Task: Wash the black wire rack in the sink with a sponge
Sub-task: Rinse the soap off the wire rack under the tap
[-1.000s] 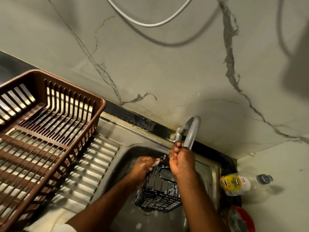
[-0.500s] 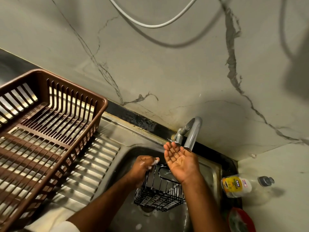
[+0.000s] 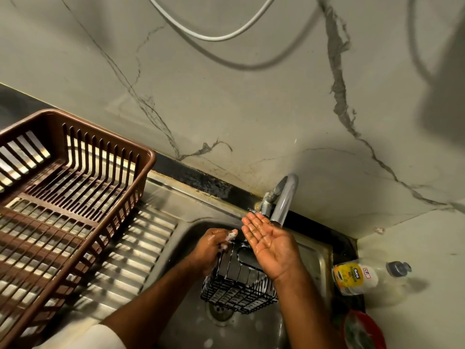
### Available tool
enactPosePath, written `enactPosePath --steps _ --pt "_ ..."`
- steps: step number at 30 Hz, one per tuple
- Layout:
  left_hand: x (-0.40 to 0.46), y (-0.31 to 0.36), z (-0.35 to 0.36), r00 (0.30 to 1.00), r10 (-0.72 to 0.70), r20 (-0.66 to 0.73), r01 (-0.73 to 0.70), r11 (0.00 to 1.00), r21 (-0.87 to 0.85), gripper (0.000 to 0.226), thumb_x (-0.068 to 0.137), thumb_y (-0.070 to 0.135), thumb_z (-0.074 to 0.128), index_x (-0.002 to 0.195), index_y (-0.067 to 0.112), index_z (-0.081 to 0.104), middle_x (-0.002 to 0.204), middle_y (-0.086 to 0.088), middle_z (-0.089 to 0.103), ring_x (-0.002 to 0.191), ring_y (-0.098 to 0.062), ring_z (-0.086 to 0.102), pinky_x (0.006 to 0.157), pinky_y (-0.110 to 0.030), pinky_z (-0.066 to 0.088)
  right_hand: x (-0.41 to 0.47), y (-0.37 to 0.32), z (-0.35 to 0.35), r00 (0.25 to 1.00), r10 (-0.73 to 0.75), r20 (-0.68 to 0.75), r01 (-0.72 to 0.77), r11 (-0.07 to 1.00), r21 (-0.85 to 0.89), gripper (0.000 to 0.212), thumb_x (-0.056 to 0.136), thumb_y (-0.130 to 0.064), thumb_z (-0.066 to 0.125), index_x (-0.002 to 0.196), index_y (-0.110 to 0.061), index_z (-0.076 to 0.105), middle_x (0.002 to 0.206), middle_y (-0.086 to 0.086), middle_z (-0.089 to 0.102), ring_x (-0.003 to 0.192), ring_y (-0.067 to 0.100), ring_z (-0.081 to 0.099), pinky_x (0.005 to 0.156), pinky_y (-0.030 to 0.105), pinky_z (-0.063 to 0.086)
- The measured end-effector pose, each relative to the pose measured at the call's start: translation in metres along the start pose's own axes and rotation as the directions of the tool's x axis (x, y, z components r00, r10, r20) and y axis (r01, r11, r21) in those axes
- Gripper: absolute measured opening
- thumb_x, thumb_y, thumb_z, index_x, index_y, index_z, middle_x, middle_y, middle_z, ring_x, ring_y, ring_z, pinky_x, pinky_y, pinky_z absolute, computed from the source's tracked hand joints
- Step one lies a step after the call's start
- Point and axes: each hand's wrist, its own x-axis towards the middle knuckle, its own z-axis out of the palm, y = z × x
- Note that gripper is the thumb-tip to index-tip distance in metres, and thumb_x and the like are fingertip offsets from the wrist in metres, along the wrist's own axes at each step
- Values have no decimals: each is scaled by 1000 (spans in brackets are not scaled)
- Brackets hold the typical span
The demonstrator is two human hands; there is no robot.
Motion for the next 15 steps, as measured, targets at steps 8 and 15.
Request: enactPosePath --steps 8,15 --pt "3 -6 -6 1000 -18 -10 18 1000 13 33 79 25 67 50 21 53 49 3 38 45 -10 32 47 -25 25 -1 5 1 992 12 123 -31 988 150 62 102 -39 28 142 6 45 144 27 51 140 41 41 121 50 24" --pt "4 -8 -7 1000 -13 -28 13 1000 -3 32 75 22 67 51 15 46 48 -1 37 43 -11 32 45 -22 30 18 8 6 967 5 255 -46 987 153 61 101 -40 27 143 2 44 141 25 54 136 41 46 119 50 28"
